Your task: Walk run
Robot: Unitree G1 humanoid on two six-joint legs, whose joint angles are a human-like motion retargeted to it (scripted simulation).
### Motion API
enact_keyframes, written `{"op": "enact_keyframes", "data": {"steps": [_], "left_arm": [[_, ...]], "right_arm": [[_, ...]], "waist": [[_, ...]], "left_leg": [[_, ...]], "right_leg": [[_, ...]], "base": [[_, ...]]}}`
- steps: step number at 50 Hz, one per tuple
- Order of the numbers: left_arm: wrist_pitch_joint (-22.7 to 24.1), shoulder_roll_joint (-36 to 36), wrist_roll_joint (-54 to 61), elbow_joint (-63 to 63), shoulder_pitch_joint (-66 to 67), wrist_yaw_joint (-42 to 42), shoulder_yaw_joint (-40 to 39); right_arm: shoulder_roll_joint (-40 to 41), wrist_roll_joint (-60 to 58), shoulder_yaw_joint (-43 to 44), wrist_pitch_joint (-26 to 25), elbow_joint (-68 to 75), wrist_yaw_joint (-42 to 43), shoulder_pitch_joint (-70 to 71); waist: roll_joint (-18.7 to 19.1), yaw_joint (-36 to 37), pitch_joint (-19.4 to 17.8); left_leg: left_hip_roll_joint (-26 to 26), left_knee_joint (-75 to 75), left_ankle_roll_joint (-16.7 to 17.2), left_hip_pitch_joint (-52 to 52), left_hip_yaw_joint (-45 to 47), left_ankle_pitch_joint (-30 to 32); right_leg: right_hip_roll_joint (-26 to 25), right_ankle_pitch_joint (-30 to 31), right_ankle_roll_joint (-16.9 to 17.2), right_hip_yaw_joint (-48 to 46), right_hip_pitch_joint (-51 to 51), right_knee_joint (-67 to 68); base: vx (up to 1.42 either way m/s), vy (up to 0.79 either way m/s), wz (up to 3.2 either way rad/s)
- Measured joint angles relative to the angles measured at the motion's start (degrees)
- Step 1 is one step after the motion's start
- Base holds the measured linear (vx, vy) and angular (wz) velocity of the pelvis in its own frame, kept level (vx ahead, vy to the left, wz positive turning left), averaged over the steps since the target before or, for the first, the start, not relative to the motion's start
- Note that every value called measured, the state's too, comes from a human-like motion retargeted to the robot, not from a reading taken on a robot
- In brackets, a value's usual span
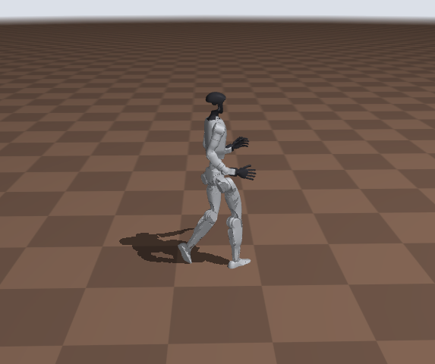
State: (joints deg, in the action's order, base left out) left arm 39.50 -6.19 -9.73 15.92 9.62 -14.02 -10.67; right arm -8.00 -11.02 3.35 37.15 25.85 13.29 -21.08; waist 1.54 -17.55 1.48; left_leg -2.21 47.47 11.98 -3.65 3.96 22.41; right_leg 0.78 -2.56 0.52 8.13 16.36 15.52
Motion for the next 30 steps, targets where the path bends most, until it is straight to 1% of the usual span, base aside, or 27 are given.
{"op": "enact_keyframes", "data": {"steps": [1, 2, 3, 5, 7, 8, 10, 12, 13, 15, 17, 18, 19, 20, 21, 22, 23, 25, 28, 29, 30], "left_arm": [[1.62, 2.08, 1.97, 4.87, 1.99, -0.04, 1.06], [2.69, 4.01, 4.33, 9.14, 4.09, 1.09, 2.12], [2.66, 5.64, 7.48, 12.19, 6.44, 4.54, 3.18], [1.5, 7.04, 14.02, 16.25, 10.95, 13.62, 4.55], [0.98, 5.77, 15.98, 17.0, 15.27, 17.56, 4.51], [0.94, 4.52, 15.77, 16.93, 17.13, 18.17, 4.28], [0.83, 1.78, 13.87, 16.49, 19.78, 17.77, 3.71], [0.49, 0.1, 12.16, 15.67, 20.86, 16.57, 3.78], [0.13, -0.21, 11.89, 15.2, 20.88, 16.11, 4.04], [-0.65, -0.3, 12.64, 14.15, 20.48, 15.72, 4.42], [-1.39, 0.1, 13.9, 13.05, 18.78, 15.47, 4.52], [-1.54, 0.46, 14.08, 12.54, 17.95, 15.08, 4.19], [-1.64, 0.9, 13.84, 12.38, 16.56, 14.19, 4.41], [-1.72, 1.37, 13.39, 12.39, 14.9, 13.03, 4.9], [-1.52, 3.29, 13.53, 12.63, 11.76, 11.81, 4.53], [-1.47, 5.33, 14.24, 12.56, 8.4, 11.33, 3.9], [-1.69, 7.64, 16.07, 11.87, 4.57, 12.31, 2.75], [-1.66, 11.12, 19.47, 9.09, -0.87, 13.08, 5.15], [-2.78, 11.56, 21.89, 2.56, -5.71, 10.21, 11.31], [-3.23, 10.62, 22.61, 0.09, -6.67, 9.98, 12.94], [-3.68, 9.46, 23.34, -2.44, -7.41, 10.1, 14.53]], "right_arm": [[1.75, -0.03, 0.31, -0.03, 1.9, 0.7, 5.39], [3.34, 0.37, 0.38, 0.0, 2.84, 0.98, 10.08], [4.58, 1.59, -0.06, 0.19, 1.88, 0.43, 13.37], [5.91, 3.92, -0.77, 0.34, -1.48, 1.23, 19.1], [4.81, 6.22, -3.0, 1.47, -6.77, 3.82, 23.22], [3.89, 7.15, -4.46, 1.96, -9.82, 4.66, 24.91], [1.14, 8.94, -6.78, 1.94, -15.9, 3.63, 27.74], [-2.35, 10.83, -7.6, 0.46, -21.24, -0.83, 29.66], [-4.13, 11.97, -7.74, -0.92, -23.69, -3.51, 30.21], [-7.16, 13.22, -8.19, -3.2, -27.22, -7.31, 30.34], [-9.16, 13.64, -7.92, -4.66, -29.38, -8.86, 29.09], [-9.54, 13.41, -8.0, -4.83, -29.55, -8.84, 28.11], [-9.51, 12.62, -7.39, -4.62, -28.79, -8.39, 26.69], [-9.29, 11.55, -6.44, -4.2, -27.57, -7.73, 25.05], [-8.12, 10.19, -4.97, -3.15, -24.55, -7.69, 23.97], [-6.95, 8.72, -3.56, -2.23, -21.23, -7.36, 22.94], [-5.77, 7.02, -2.27, -1.56, -17.31, -6.47, 21.99], [-4.38, 3.08, 0.34, -0.56, -10.62, -4.25, 18.07], [-6.51, 1.15, -0.05, 0.08, -8.89, -0.54, 9.11], [-6.76, 0.67, 0.55, 0.13, -9.1, -0.2, 6.05], [-6.82, 0.16, 1.49, 0.13, -9.34, -0.07, 2.97]], "waist": [[0.89, -1.75, -0.73], [1.34, -2.57, -1.18], [0.93, -1.51, -1.08], [0.78, 1.55, -1.36], [-0.96, 6.48, -1.17], [-1.81, 9.14, -1.08], [-2.37, 12.69, -1.07], [-1.06, 14.41, -1.38], [-0.06, 14.58, -1.53], [0.99, 14.18, -1.27], [0.83, 12.06, -0.44], [-0.06, 13.15, -0.16], [-0.3, 13.28, -0.08], [-0.22, 12.94, -0.1], [0.62, 11.91, -0.8], [1.6, 11.41, -1.63], [2.83, 11.97, -2.71], [7.03, 15.72, -2.72], [9.75, 16.62, -1.84], [10.76, 15.05, -1.72], [11.86, 12.68, -1.55]], "left_leg": [[1.03, 4.55, 0.03, -2.49, -0.69, -0.57], [1.46, 7.7, -0.81, -4.67, -0.57, -1.77], [0.69, 8.06, -3.38, -6.25, 1.16, -4.22], [-0.16, 6.73, -8.84, -10.1, 4.1, -7.53], [-0.3, 2.72, -12.44, -15.06, 8.56, -11.78], [0.13, -0.63, -13.36, -17.03, 10.92, -14.01], [0.57, -10.01, -16.0, -19.51, 14.82, -18.08], [-0.61, -22.27, -18.19, -19.94, 17.39, -20.03], [-1.58, -28.58, -18.86, -19.51, 18.39, -21.0], [-2.61, -38.5, -18.37, -17.69, 23.78, -24.09], [-4.15, -42.94, -23.63, -15.19, 29.13, -23.56], [-4.21, -43.48, -26.15, -13.63, 30.27, -24.23], [-4.26, -42.68, -26.98, -11.92, 28.77, -26.24], [-4.31, -41.21, -26.98, -10.14, 25.96, -28.9], [-4.15, -37.98, -26.98, -11.97, 18.4, -29.61], [-3.38, -35.23, -26.98, -12.84, 14.21, -30.27], [-1.38, -33.46, -26.98, -11.81, 16.76, -30.83], [0.95, -34.3, -26.98, -8.87, 14.42, -31.13], [-1.39, -38.3, -26.98, -5.34, 5.99, -28.72], [-2.25, -38.71, -26.98, -4.83, 1.93, -27.5], [-3.15, -38.83, -26.98, -4.52, -2.82, -26.16]], "right_leg": [[0.51, -0.8, -0.12, -2.49, -1.71, -0.21], [1.09, -1.36, -0.35, -4.15, -3.41, -0.69], [1.8, -1.46, -0.77, -4.18, -5.08, -1.71], [2.52, 0.19, -1.54, -5.98, -7.56, -3.78], [3.62, 3.52, -1.15, -6.32, -10.34, -6.97], [4.95, 5.64, -0.39, -9.51, -11.65, -8.47], [5.51, 9.16, 1.54, -13.74, -14.31, -10.85], [3.78, 11.02, 3.06, -16.86, -17.16, -12.16], [2.57, 11.44, 3.61, -18.92, -18.75, -12.54], [0.54, 11.55, 4.88, -22.51, -21.65, -12.4], [-0.46, 12.94, 7.11, -26.78, -24.22, -10.54], [-0.87, 15.13, 8.19, -26.31, -25.62, -8.76], [-1.69, 18.91, 9.56, -26.99, -26.5, -5.89], [-2.73, 23.49, 11.09, -28.24, -27.12, -2.49], [-4.56, 28.18, 11.23, -26.03, -24.71, 2.8], [-6.18, 31.56, 11.57, -23.25, -22.02, 9.0], [-7.39, 32.31, 12.3, -19.36, -18.78, 17.03], [-9.78, 28.14, 11.06, -15.34, -14.23, 25.34], [-7.27, 23.13, 2.63, -15.46, -8.49, 27.72], [-5.62, 20.57, 1.12, -15.91, -6.6, 27.48], [-3.67, 17.56, 0.36, -16.52, -4.62, 27.19]], "base": [[0.82, -0.01, 1.51], [0.89, 0.05, 0.96], [0.77, 0.12, 0.37], [0.72, 0.18, 0.06], [0.92, 0.1, -0.2], [0.71, 0.04, -0.12], [0.52, 0.04, 0.49], [0.71, 0.11, 1.4], [0.71, 0.07, 1.87], [0.7, -0.01, 2.23], [1.01, -0.2, 2.1], [1.2, -0.51, 1.21], [1.24, -0.67, 1.16], [1.12, -0.31, 1.85], [0.94, 0.06, 2.03], [0.66, 0.42, 1.82], [0.53, 0.39, 1.49], [0.57, 0.37, 1.43], [0.66, 0.22, 2.41], [0.52, 0.08, 3.49], [0.79, 0.12, 4.25]]}}
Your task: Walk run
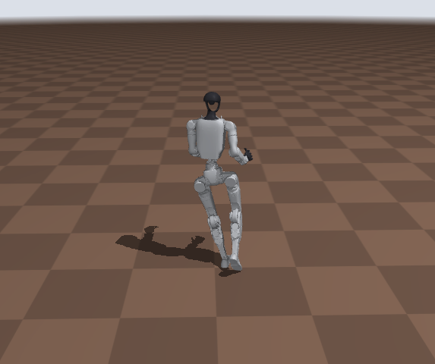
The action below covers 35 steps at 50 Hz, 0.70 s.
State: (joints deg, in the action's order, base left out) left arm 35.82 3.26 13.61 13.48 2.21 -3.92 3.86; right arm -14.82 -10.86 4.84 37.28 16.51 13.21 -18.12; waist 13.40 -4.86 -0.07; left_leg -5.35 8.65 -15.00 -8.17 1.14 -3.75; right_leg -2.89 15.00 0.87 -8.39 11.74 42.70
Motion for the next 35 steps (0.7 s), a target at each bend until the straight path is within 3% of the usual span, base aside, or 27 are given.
{"op": "enact_keyframes", "data": {"steps": [2, 5, 8, 10, 12, 13, 15, 17, 18, 20, 22, 23, 25, 30, 33, 35], "left_arm": [[-0.69, -3.25, 0.69, -4.09, -0.86, 1.94, 1.64], [-0.94, -7.93, -1.39, -6.85, -1.53, 3.68, 1.45], [-1.62, -10.89, -5.13, -6.24, -0.45, 2.91, -0.36], [-1.8, -11.74, -7.71, -5.06, 1.56, 1.9, -2.32], [-1.67, -11.07, -9.25, -3.06, 5.01, 1.7, -4.03], [-1.53, -10.22, -9.59, -1.6, 6.87, 1.88, -5.0], [-1.62, -6.96, -9.4, 2.39, 10.13, 2.95, -6.54], [-2.28, -2.23, -7.5, 7.68, 12.43, 5.75, -7.16], [-2.34, -0.05, -6.03, 10.04, 13.62, 7.4, -7.41], [-1.57, 2.14, -2.89, 13.21, 16.65, 10.1, -6.69], [-0.98, 1.98, -1.91, 14.47, 20.15, 10.81, -5.53], [-0.75, 1.39, -2.78, 14.64, 21.78, 10.86, -5.27], [-0.32, -0.37, -6.34, 14.24, 24.29, 10.43, -5.04], [-0.04, -2.87, -11.71, 11.13, 26.41, 7.6, -5.58], [-0.53, -2.07, -11.23, 9.87, 24.97, 5.29, -6.59], [-0.58, -0.56, -11.17, 9.56, 23.43, 3.58, -7.31]], "right_arm": [[0.3, 0.29, 1.8, 0.11, -0.12, -0.58, -5.53], [1.55, 2.15, 2.4, 0.58, 0.36, -1.73, -11.28], [2.36, 4.7, 1.95, 0.42, 1.28, -3.98, -12.68], [2.02, 5.57, 0.06, -0.41, 1.51, -5.65, -11.44], [1.19, 4.32, -2.07, -1.39, 1.73, -6.36, -8.62], [0.82, 3.14, -3.24, -1.9, 2.2, -6.48, -6.38], [0.46, 0.91, -4.89, -2.59, 3.65, -6.79, -0.88], [0.37, 0.92, -5.99, -3.18, 5.0, -7.38, 4.91], [0.41, 1.69, -6.4, -3.42, 5.22, -7.94, 7.53], [1.06, 3.19, -6.67, -3.87, 4.57, -8.57, 12.33], [0.99, 3.65, -6.11, -3.58, 2.27, -7.75, 16.11], [0.73, 3.51, -6.16, -3.4, 0.77, -6.7, 17.64], [0.0, 2.67, -6.15, -3.46, -2.75, -4.5, 20.05], [-2.98, 2.48, -5.29, -3.88, -10.35, -2.52, 21.62], [-3.5, 3.92, -4.84, -3.51, -12.26, -1.97, 20.08], [-2.9, 4.68, -4.85, -3.15, -11.49, -1.7, 18.38]], "waist": [[1.01, -5.54, 0.52], [0.21, -10.06, 1.2], [-3.11, -10.1, 1.43], [-4.86, -8.4, 0.95], [-6.59, -7.5, 1.1], [-6.5, -7.44, 1.68], [-6.31, -8.13, 2.54], [-6.23, -9.32, 3.31], [-6.64, -9.95, 3.7], [-7.02, -10.31, 3.87], [-8.94, -7.22, 4.1], [-10.08, -4.97, 4.22], [-11.93, -0.21, 4.34], [-13.17, 3.34, 4.55], [-13.37, 3.6, 4.53], [-15.26, 3.46, 5.09]], "left_leg": [[-1.96, -0.19, 0.17, 1.66, -7.06, 2.27], [-4.79, 0.27, 1.27, 4.37, -14.64, 4.19], [-7.49, 1.24, 2.51, 8.13, -17.38, 4.83], [-8.35, 3.06, 3.54, 10.47, -17.83, 5.15], [-9.42, 7.94, 6.01, 11.58, -16.98, 7.39], [-9.17, 11.75, 8.2, 10.62, -15.79, 10.17], [-8.5, 21.23, 15.99, 6.7, -12.44, 18.78], [-2.55, 30.19, 26.15, 1.67, -4.24, 23.08], [0.14, 33.22, 29.04, 0.03, 1.45, 25.46], [2.3, 38.41, 26.46, -3.68, 5.03, 23.99], [-1.31, 41.81, 22.65, -9.33, 5.62, 17.79], [-2.56, 41.44, 22.41, -12.05, 6.98, 16.23], [-2.59, 39.33, 19.87, -17.55, 11.47, 11.85], [0.56, 20.55, 11.04, -23.04, 24.17, 0.8], [-0.43, 8.99, 10.77, -21.73, 29.82, -4.54], [-2.05, 6.93, 4.77, -20.89, 33.55, -4.26]], "right_leg": [[4.39, -5.23, 0.65, 0.72, 3.04, -3.63], [6.57, -8.6, 2.59, 5.06, 4.55, -18.14], [5.31, -13.37, 2.14, 18.55, 4.64, -32.38], [3.56, -15.41, 7.94, 32.39, 2.69, -39.87], [4.85, -14.08, 11.22, 29.24, 2.79, -39.04], [4.86, -19.46, 9.57, 24.63, 3.44, -34.79], [6.6, -23.2, 10.19, 20.03, 2.95, -31.26], [6.5, -25.73, 9.18, 18.05, 0.86, -29.98], [8.68, -26.03, 9.24, 13.73, 0.03, -30.06], [8.79, -26.08, 8.28, 10.43, -2.97, -31.39], [10.11, -23.92, 7.9, 7.03, -5.48, -33.63], [10.17, -22.66, 7.66, 6.63, -6.56, -34.66], [10.15, -20.06, 8.25, 5.14, -8.85, -36.86], [6.74, -16.27, 11.16, -3.39, -14.7, -40.15], [2.02, -14.66, 11.95, -9.51, -18.47, -41.03], [1.23, -11.19, 14.1, -13.67, -20.13, -40.3]], "base": [[0.94, 0.07, 4.33], [0.65, -0.14, 3.21], [0.8, -0.26, 1.99], [0.69, -0.24, 0.86], [0.94, -0.29, 0.9], [0.78, -0.2, 1.24], [0.67, -0.1, 1.75], [0.76, 0.02, 2.25], [0.7, 0.04, 2.22], [0.71, 0.0, 1.9], [0.63, 0.0, 0.97], [0.57, 0.0, 0.49], [0.73, 0.02, 0.59], [0.74, -0.06, 1.85], [0.84, -0.2, 1.98], [0.67, -0.42, 1.52]]}}
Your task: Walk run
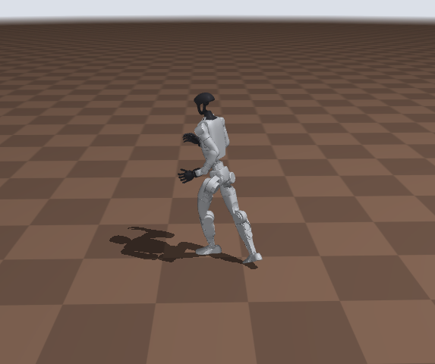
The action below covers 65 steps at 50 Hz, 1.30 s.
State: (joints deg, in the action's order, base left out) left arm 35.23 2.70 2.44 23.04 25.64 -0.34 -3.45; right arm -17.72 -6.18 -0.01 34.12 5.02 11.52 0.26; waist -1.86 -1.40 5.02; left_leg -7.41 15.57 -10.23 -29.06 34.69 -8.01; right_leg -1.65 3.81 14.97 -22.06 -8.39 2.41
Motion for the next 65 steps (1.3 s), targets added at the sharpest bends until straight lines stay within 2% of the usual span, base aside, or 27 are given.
{"op": "enact_keyframes", "data": {"steps": [2, 5, 6, 8, 9, 13, 15, 18, 23, 25, 27, 28, 30, 32, 36, 38, 40, 42, 44, 47, 50, 52, 56, 59, 60, 63, 65], "left_arm": [[0.21, 1.6, -0.43, 0.1, -2.4, -2.29, -1.29], [0.93, 4.47, -0.28, -0.32, -6.05, -6.61, -1.73], [1.05, 5.02, 0.73, -0.6, -8.32, -7.29, -1.73], [1.56, 5.02, 2.52, -1.68, -13.38, -7.41, -1.52], [1.7, 4.71, 3.26, -2.28, -16.09, -6.89, -1.0], [1.83, 1.64, 4.96, -5.16, -25.54, -4.62, 0.9], [2.02, -0.13, 5.29, -7.49, -28.17, -4.68, 2.21], [1.73, -3.09, 4.12, -11.59, -28.43, -6.44, 4.21], [1.31, -8.2, -0.29, -13.86, -21.39, -8.12, 4.43], [0.56, -9.53, -1.43, -12.54, -15.95, -7.9, 4.81], [0.99, -9.48, -1.82, -9.52, -9.47, -7.3, 4.27], [2.24, -9.1, -2.58, -7.15, -5.53, -6.59, 3.63], [4.35, -7.76, -5.26, 0.99, -1.02, -6.22, 3.14], [3.99, -4.92, -6.76, 9.07, 2.59, -4.84, 0.1], [3.64, -2.56, -1.8, 12.99, 12.53, 5.8, -3.69], [3.77, -2.77, -0.51, 12.22, 16.29, 7.77, -6.15], [3.86, -3.07, 0.04, 11.41, 18.29, 7.89, -8.08], [3.46, -2.65, 0.55, 10.45, 18.35, 6.52, -8.53], [3.35, -1.8, 0.39, 8.35, 16.29, 4.09, -8.35], [2.7, 0.07, -2.87, 4.76, 9.34, -1.38, -8.99], [2.19, 1.13, -7.23, -1.37, -2.38, -9.2, -9.85], [2.4, 0.26, -9.0, -4.81, -8.56, -14.98, -7.19], [6.0, -1.91, -0.76, -6.75, -29.7, -11.62, -7.46], [5.42, -5.62, 4.62, -14.22, -35.24, -10.63, -0.2], [4.93, -7.3, 4.8, -16.72, -35.86, -10.14, 0.66], [2.07, -11.68, 1.95, -21.61, -32.68, -6.72, 1.57], [-0.94, -13.58, 0.69, -23.4, -27.34, -2.66, 1.22]], "right_arm": [[2.39, 0.66, -0.06, 0.26, 2.84, -0.83, -1.61], [5.97, 0.66, 0.8, 1.18, 8.97, -4.34, -5.44], [6.41, 0.32, 0.93, 1.15, 10.93, -4.63, -7.11], [7.32, -0.08, 1.4, 1.07, 14.56, -4.8, -10.64], [7.34, 0.0, 2.11, 1.15, 16.28, -4.95, -12.86], [8.55, 3.25, 5.89, 1.46, 19.93, -7.53, -24.81], [9.52, 6.71, 7.84, 2.05, 20.28, -8.77, -30.59], [10.63, 12.19, 10.78, 3.13, 20.72, -10.79, -35.38], [10.68, 14.07, 11.7, 2.97, 19.85, -10.56, -33.02], [10.79, 12.46, 10.78, 2.93, 18.24, -9.45, -29.28], [11.18, 10.63, 8.18, 3.47, 15.97, -7.41, -25.41], [11.6, 9.7, 6.16, 3.83, 14.79, -5.76, -23.86], [11.24, 8.18, 3.97, 4.28, 14.12, -1.17, -16.15], [10.16, 9.18, 2.0, 4.73, 13.76, -0.61, -6.46], [7.46, 12.67, -1.48, 5.79, 7.79, -1.83, 6.38], [4.82, 12.52, -1.68, 5.56, 4.01, -3.02, 9.77], [2.35, 10.91, -1.43, 4.3, 0.72, -3.45, 10.82], [0.72, 8.75, -1.15, 2.0, -1.92, -3.43, 9.67], [-0.12, 6.71, -0.96, -0.46, -4.27, -3.77, 6.85], [1.03, 3.56, -1.38, -2.86, -4.4, -4.9, 2.15], [4.79, 0.15, -2.69, -3.27, 1.97, -4.63, -4.56], [8.03, -2.38, -1.96, -2.87, 10.85, -5.27, -13.64], [13.33, 10.68, 5.05, -2.52, 29.64, -17.85, -26.86], [14.45, 26.36, 14.42, -3.42, 34.8, -28.35, -36.31], [14.22, 29.38, 17.46, -3.43, 35.82, -29.33, -38.64], [10.49, 32.49, 22.68, -1.74, 36.65, -29.53, -43.05], [8.0, 30.32, 23.54, -1.36, 35.06, -30.03, -44.02]], "waist": [[-2.17, 1.52, 1.27], [-0.49, -1.74, 1.37], [-0.07, -4.06, -0.21], [4.42, -6.6, -2.24], [6.17, -6.7, -2.73], [7.89, -7.66, -4.67], [9.93, -10.77, -5.34], [13.69, -18.02, -5.93], [15.04, -23.47, -7.03], [14.7, -25.6, -7.15], [14.58, -23.72, -6.77], [14.79, -23.72, -7.9], [15.05, -22.89, -8.92], [10.26, -18.55, -7.75], [8.23, -10.76, -7.99], [6.21, -5.95, -7.15], [3.17, -1.91, -6.04], [-0.32, 2.31, -5.21], [-2.82, 4.78, -5.47], [-4.4, 2.47, -7.91], [0.59, -5.38, -8.71], [1.63, -8.32, -8.21], [1.89, -12.48, -6.89], [4.08, -16.82, -5.14], [6.04, -19.57, -4.71], [11.77, -25.99, -3.08], [14.78, -28.45, -5.2]], "left_leg": [[2.54, 3.43, -4.77, -1.52, -0.68, -6.42], [3.11, 11.59, -4.77, -1.35, -12.8, -14.82], [3.42, 15.04, -4.35, 0.33, -14.55, -17.32], [6.78, 16.8, -3.92, 4.5, -19.13, -20.78], [7.27, 15.99, -4.04, 6.83, -20.77, -21.86], [4.84, 9.14, -3.76, 15.72, -26.52, -21.29], [4.12, 3.97, -2.93, 20.18, -31.7, -18.92], [4.85, -4.05, 1.79, 26.53, -38.56, -8.86], [6.68, -6.92, 12.65, 33.33, -38.62, 20.81], [6.38, -4.04, 18.02, 34.65, -38.18, 32.3], [7.95, 7.37, 21.86, 32.27, -31.43, 38.01], [9.88, 18.34, 21.59, 29.97, -29.86, 38.01], [4.33, 33.07, 21.51, 23.16, -38.25, 36.55], [-2.81, 43.96, 21.47, 15.08, -35.71, 28.97], [8.51, 55.71, 7.08, -4.61, -25.58, 13.09], [11.77, 50.4, 3.23, -11.86, -20.68, 9.1], [12.14, 39.29, 0.82, -16.12, -15.0, 6.77], [9.31, 23.55, 1.43, -17.35, -13.23, 5.28], [6.91, 9.39, 4.67, -15.38, -14.1, 3.28], [4.6, 0.9, 6.22, -8.79, -13.44, 1.08], [2.88, 6.34, -4.32, -3.24, -22.02, 2.32], [5.87, 16.74, -0.54, -1.73, -31.11, -5.37], [4.16, 15.94, 0.32, 10.39, -31.16, -13.49], [4.13, 5.83, 4.22, 21.09, -34.94, -6.09], [4.81, 1.42, 6.24, 24.84, -36.82, -0.34], [8.62, -6.35, 13.79, 32.22, -40.06, 29.79], [14.66, 5.48, 20.6, 32.35, -34.72, 38.01]], "right_leg": [[-2.02, 9.25, 0.03, -1.33, 2.05, 3.31], [-4.72, 26.19, 0.03, 0.51, 6.21, 18.42], [-6.87, 26.19, 0.03, 6.21, 9.74, 29.37], [-12.0, 21.33, -0.06, 13.26, 15.16, 40.68], [-10.48, 16.91, -2.47, 13.62, 17.33, 44.27], [4.15, -1.56, -20.76, 10.1, 30.02, 54.27], [8.62, -6.12, -21.61, 7.74, 36.2, 51.36], [10.48, -9.7, -15.94, 3.34, 43.02, 39.65], [8.13, -14.46, -5.77, 6.25, 48.89, 20.64], [9.62, -6.37, -13.87, 3.25, 48.68, 19.26], [4.04, -20.09, -22.8, 4.41, 47.22, 26.44], [3.82, -22.86, -21.24, 6.58, 44.36, 29.3], [5.0, -26.9, -21.13, 7.11, 42.18, 33.77], [4.15, -30.34, -21.47, 13.2, 36.72, 32.72], [-1.09, -29.6, -23.25, 15.62, 24.72, 25.32], [-3.16, -21.22, -22.44, 16.62, 17.5, 17.23], [-2.73, -4.79, -17.81, 16.54, 11.04, 9.42], [-0.52, 15.55, -11.53, 15.44, 5.54, 4.72], [2.12, 25.56, -5.91, 13.43, 2.12, 7.25], [2.63, 26.19, -2.39, 14.61, 2.73, 25.35], [-11.1, 26.19, -2.91, 17.9, 5.88, 33.05], [-14.45, 17.51, -7.21, 14.11, 12.07, 45.38], [-4.69, -2.91, -14.53, 10.11, 29.97, 59.9], [2.42, -8.62, -15.61, 9.22, 40.78, 53.2], [4.06, -9.62, -14.89, 8.08, 43.46, 48.83], [7.75, -10.81, -13.41, 6.5, 48.77, 31.84], [5.1, -13.69, -11.63, 7.75, 47.94, 21.5]], "base": [[1.0, -0.72, 0.41], [1.32, -0.33, 1.55], [1.34, -0.13, 2.6], [1.2, -0.06, 2.01], [1.21, 0.03, 1.22], [1.23, -0.29, 1.4], [1.37, -0.43, 2.29], [1.34, -0.5, 2.36], [1.31, -0.63, 0.66], [1.35, -0.62, -0.03], [1.59, -0.77, -1.07], [1.74, -0.76, -0.68], [1.61, -0.53, -0.36], [1.49, -0.39, -1.52], [1.71, -0.34, -0.97], [1.88, -0.35, -0.81], [1.93, -0.37, -0.55], [2.08, -0.32, -0.72], [1.9, -0.31, -0.36], [2.09, -0.38, 0.76], [1.81, -0.51, 1.8], [2.63, -0.68, 1.33], [1.82, -0.68, 1.13], [2.22, -0.95, 1.26], [2.19, -0.96, 1.67], [2.03, -0.88, 0.96], [1.82, -0.83, -0.54]]}}
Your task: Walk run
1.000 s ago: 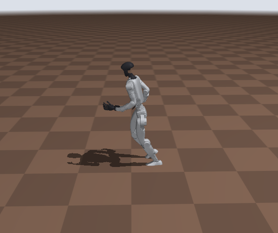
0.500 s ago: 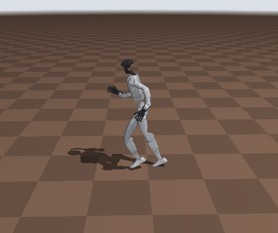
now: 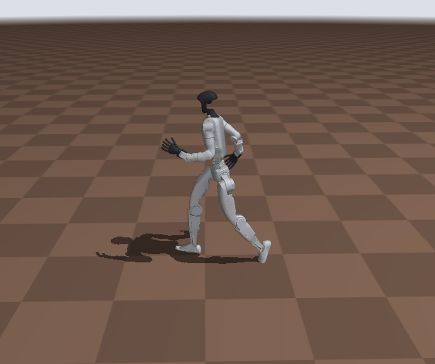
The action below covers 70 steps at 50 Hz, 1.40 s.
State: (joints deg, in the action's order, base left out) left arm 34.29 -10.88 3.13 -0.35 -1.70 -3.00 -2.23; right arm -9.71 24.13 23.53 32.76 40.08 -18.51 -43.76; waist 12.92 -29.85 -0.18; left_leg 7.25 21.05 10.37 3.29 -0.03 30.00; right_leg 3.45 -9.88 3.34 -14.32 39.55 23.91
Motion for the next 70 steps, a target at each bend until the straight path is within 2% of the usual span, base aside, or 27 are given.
{"op": "enact_keyframes", "data": {"steps": [3, 5, 7, 8, 10, 13, 16, 20, 22, 25, 27, 28, 33, 36, 40, 42, 44, 46, 48, 50, 52, 55, 58, 62, 65, 68, 70], "left_arm": [[-0.86, 1.22, 1.05, 1.02, 10.1, 5.74, -1.62], [-0.28, 4.15, 3.05, 6.38, 16.38, 7.62, -0.56], [1.71, 7.46, 2.89, 16.44, 23.11, 12.29, -1.93], [3.07, 8.88, 0.23, 23.63, 28.39, 13.52, -4.0], [4.97, 8.82, -4.37, 39.55, 33.91, 12.28, -3.96], [4.22, 8.12, -5.22, 52.66, 40.42, 20.94, -6.5], [4.58, 4.72, -6.43, 54.51, 45.92, 24.2, -10.88], [5.97, 2.65, -7.19, 50.1, 48.72, 17.87, -16.14], [4.79, 4.01, -5.29, 46.6, 46.13, 14.18, -17.13], [2.88, 9.12, -3.65, 42.9, 35.52, 8.61, -17.43], [2.64, 12.75, -3.95, 40.61, 27.73, 5.77, -16.3], [2.73, 13.69, -3.64, 39.37, 24.47, 4.53, -15.12], [3.14, 16.75, 2.18, 31.45, 3.15, 6.85, -11.07], [2.81, 13.19, 3.46, 18.94, -1.45, 5.56, -2.97], [1.1, 3.14, 1.36, 5.45, -0.33, 4.24, 1.44], [-0.17, -0.54, -0.12, 0.73, 2.36, 5.61, 0.88], [-1.48, -1.63, -2.43, -2.82, 5.74, 7.1, -0.74], [-2.33, -0.96, -4.38, -3.17, 9.45, 6.62, -1.64], [-1.85, 0.8, -3.89, 0.07, 12.65, 5.76, -1.45], [0.84, 3.55, -2.42, 7.25, 19.05, 9.24, -2.93], [3.66, 6.27, -2.84, 20.24, 28.14, 14.41, -2.09], [4.49, 9.16, 2.76, 33.11, 34.02, 19.27, -1.22], [4.14, 9.66, 7.24, 33.59, 38.55, 19.59, -3.74], [4.42, 6.31, 5.95, 29.6, 40.18, 16.82, -7.45], [3.62, 3.05, 4.93, 24.18, 38.86, 15.13, -7.84], [3.07, 1.06, 4.58, 17.97, 34.98, 13.32, -7.96], [2.7, 0.76, 4.04, 14.03, 31.84, 11.14, -6.2]], "right_arm": [[-2.55, -4.8, -1.85, -0.85, -5.42, 0.07, 4.53], [-2.64, -7.54, -4.15, -0.52, -10.51, 3.62, 8.3], [-2.1, -10.16, -8.73, 1.11, -15.66, 11.32, 13.45], [-1.28, -11.04, -13.39, 2.6, -18.14, 15.7, 15.07], [1.5, -10.62, -15.0, 4.19, -20.79, 19.4, 25.21], [0.29, -8.52, -23.01, 4.8, -26.43, 19.02, 42.51], [-4.47, -10.17, -25.72, 5.15, -34.55, 18.16, 52.42], [-11.48, -18.58, -22.83, -0.27, -41.61, 18.77, 52.84], [-10.87, -22.73, -20.11, -3.42, -43.96, 20.84, 49.29], [-5.67, -24.4, -18.12, -3.85, -40.59, 23.99, 44.47], [-1.55, -21.88, -18.76, -2.94, -33.89, 21.72, 40.06], [1.17, -20.97, -19.65, -2.28, -29.66, 19.08, 36.75], [5.36, -12.34, -22.23, -1.36, -0.64, 9.61, 18.14], [5.3, -6.43, -17.41, -1.68, 3.43, 0.52, 7.33], [4.8, -5.67, -7.61, 1.95, 2.32, 1.81, -0.81], [3.39, -3.67, -5.33, 4.26, 0.07, 4.18, -2.34], [2.37, -4.06, -4.6, 5.1, -3.03, 7.07, -0.64], [2.38, -6.73, -5.57, 4.15, -7.03, 10.4, 2.32], [3.2, -11.23, -7.75, 1.6, -11.52, 14.88, 7.51], [3.09, -13.68, -13.6, 0.04, -14.58, 18.24, 12.23], [5.12, -11.28, -17.46, -0.34, -13.17, 18.41, 17.97], [6.11, -1.99, -21.18, -1.81, -14.18, 9.55, 30.38], [3.03, 1.18, -24.01, 0.41, -21.4, 8.65, 36.46], [-3.63, -4.57, -24.75, -0.35, -33.15, 10.12, 36.75], [-7.29, -10.35, -24.1, -3.02, -43.46, 12.89, 33.68], [-6.66, -15.49, -24.72, -4.46, -50.42, 17.18, 32.94], [-5.6, -17.96, -25.24, -5.71, -52.92, 19.06, 32.2]], "waist": [[1.39, 1.04, -2.37], [0.55, 1.81, -2.98], [-0.7, 5.78, -0.46], [-2.53, 6.32, 0.77], [-1.85, 8.02, 0.53], [-5.4, 17.25, 1.89], [-6.52, 23.84, 2.03], [-16.28, 35.64, 4.18], [-20.71, 37.26, 1.23], [-20.32, 33.51, -2.67], [-15.88, 31.26, -3.61], [-14.29, 28.28, -2.63], [-13.97, 16.87, 1.74], [-12.93, 15.16, 4.52], [-5.1, 6.13, 4.72], [-1.38, 2.99, 2.21], [0.25, 1.71, 1.64], [1.01, 1.13, 0.65], [-1.63, -0.5, -0.61], [-4.49, 4.2, 2.04], [-5.63, 6.21, 5.45], [-9.14, 14.85, 8.27], [-10.1, 21.1, 6.83], [-14.21, 31.29, 6.03], [-18.82, 34.37, 2.52], [-16.04, 34.43, 0.06], [-11.01, 33.78, -0.49]], "left_leg": [[2.56, 15.47, 2.73, 0.06, 5.47, 0.0], [-1.99, 19.92, 2.11, 0.5, 2.37, 0.0], [-7.31, 26.21, -1.92, -2.58, 6.66, 0.0], [-10.11, 30.44, -1.93, -5.13, 5.01, 0.0], [-7.83, 46.14, -6.01, -16.72, 1.3, -7.82], [-1.0, 50.5, -17.9, -30.68, 15.14, -19.5], [0.83, 42.22, -20.3, -42.92, 16.01, -26.06], [-5.37, 10.82, -18.61, -48.36, 21.23, -27.64], [-9.68, -2.58, -13.74, -44.19, 20.91, -31.12], [-12.49, -8.71, -10.82, -37.87, 17.11, -33.73], [-10.06, -4.53, -19.92, -34.64, 13.8, -24.29], [-10.52, 2.49, -24.01, -34.99, 9.71, -32.51], [-12.9, 12.08, -23.51, -23.48, 2.24, -47.91], [-13.11, 0.05, -18.26, -11.2, 0.94, -37.51], [-7.11, -10.83, -4.75, 1.91, -4.55, 0.0], [0.77, 4.06, 4.11, 2.26, 3.71, 0.0], [2.51, 12.73, 4.63, 2.55, 10.32, 0.0], [3.31, 18.78, 4.63, 3.47, 7.61, 0.0], [1.26, 25.38, 3.36, 4.71, 4.41, 0.0], [-0.91, 30.36, -1.65, 4.43, 11.59, 0.0], [-4.29, 36.67, -6.42, -1.4, 6.08, -2.24], [-5.84, 42.0, -13.97, -15.11, 12.16, -15.34], [-3.94, 32.94, -18.87, -26.49, 16.51, -26.1], [-11.03, 1.23, -18.72, -33.2, 14.35, -27.24], [-18.55, -18.07, -18.52, -31.89, 8.11, -29.84], [-11.6, -18.42, -15.35, -31.8, 11.29, -32.14], [-7.38, -11.47, -25.37, -31.86, 10.51, -19.68]], "right_leg": [[-2.62, -2.65, 1.12, -0.64, -3.46, -7.87], [-1.65, 7.45, -8.62, -2.9, -6.88, -7.75], [0.25, -4.51, -18.21, -2.62, -7.05, 3.6], [-2.39, -5.73, -17.82, 3.68, -8.77, 5.86], [-3.9, -10.59, -17.44, 2.38, -12.22, 10.37], [-8.1, -13.18, -18.34, 10.73, -22.53, 6.23], [-12.15, 0.94, -16.19, 11.04, -34.92, -5.65], [-6.26, 39.88, -1.78, 10.46, -47.97, -16.3], [-0.43, 39.88, 4.65, 5.4, -48.26, -0.33], [-9.1, 39.88, 9.57, 14.5, -49.01, 11.6], [-15.01, 39.47, 8.25, 11.5, -48.78, 12.49], [-17.07, 38.26, 5.9, 6.83, -47.14, 12.97], [-6.21, 12.23, -3.76, 0.14, -24.14, 38.75], [-0.78, 7.96, -5.85, 1.17, -13.24, 28.96], [0.0, 8.93, -2.88, 2.19, -7.02, 3.22], [-2.86, 5.2, -1.6, 5.73, -7.44, -6.95], [-0.82, 2.46, 1.42, 8.54, -7.73, -15.51], [-0.57, -0.72, -1.37, 5.75, -8.67, -17.7], [1.56, 13.04, -3.77, 2.83, -10.64, -13.9], [-3.61, 12.76, -18.05, 4.98, -9.04, -2.75], [-0.74, 5.7, -12.76, 8.59, -12.87, 4.71], [-3.91, 0.84, -14.74, 12.56, -21.11, 3.42], [-5.45, 11.76, -11.78, 10.89, -31.3, -4.48], [-5.28, 39.18, 1.93, 10.82, -44.88, -13.09], [-0.25, 39.88, 11.57, 5.02, -49.24, -0.52], [-10.56, 39.88, 11.58, 12.12, -52.07, 4.02], [-15.23, 39.16, 9.22, 8.71, -54.06, 4.8]], "base": [[1.99, -0.85, -1.37], [2.04, -0.59, -0.87], [2.59, -0.93, -1.44], [2.36, -1.36, -1.42], [1.98, -0.91, -0.91], [2.11, -0.28, -2.14], [2.29, -0.27, -1.07], [2.16, -0.41, -1.03], [2.49, -0.5, 0.1], [2.25, -0.48, 1.3], [2.51, -0.59, 1.13], [2.51, -0.55, 1.47], [2.51, -0.59, 1.35], [2.31, -0.88, 0.74], [2.14, -0.73, 1.03], [2.36, -0.67, -0.01], [2.18, -0.52, -0.48], [2.29, -1.01, -0.24], [1.98, -0.99, 0.11], [1.98, -1.1, -1.49], [2.64, -1.13, -0.56], [2.04, -0.44, -1.52], [2.1, -0.09, -0.73], [1.9, -0.26, -0.45], [1.8, -0.44, 0.31], [2.03, -0.55, 0.27], [2.09, -0.53, 0.47]]}}
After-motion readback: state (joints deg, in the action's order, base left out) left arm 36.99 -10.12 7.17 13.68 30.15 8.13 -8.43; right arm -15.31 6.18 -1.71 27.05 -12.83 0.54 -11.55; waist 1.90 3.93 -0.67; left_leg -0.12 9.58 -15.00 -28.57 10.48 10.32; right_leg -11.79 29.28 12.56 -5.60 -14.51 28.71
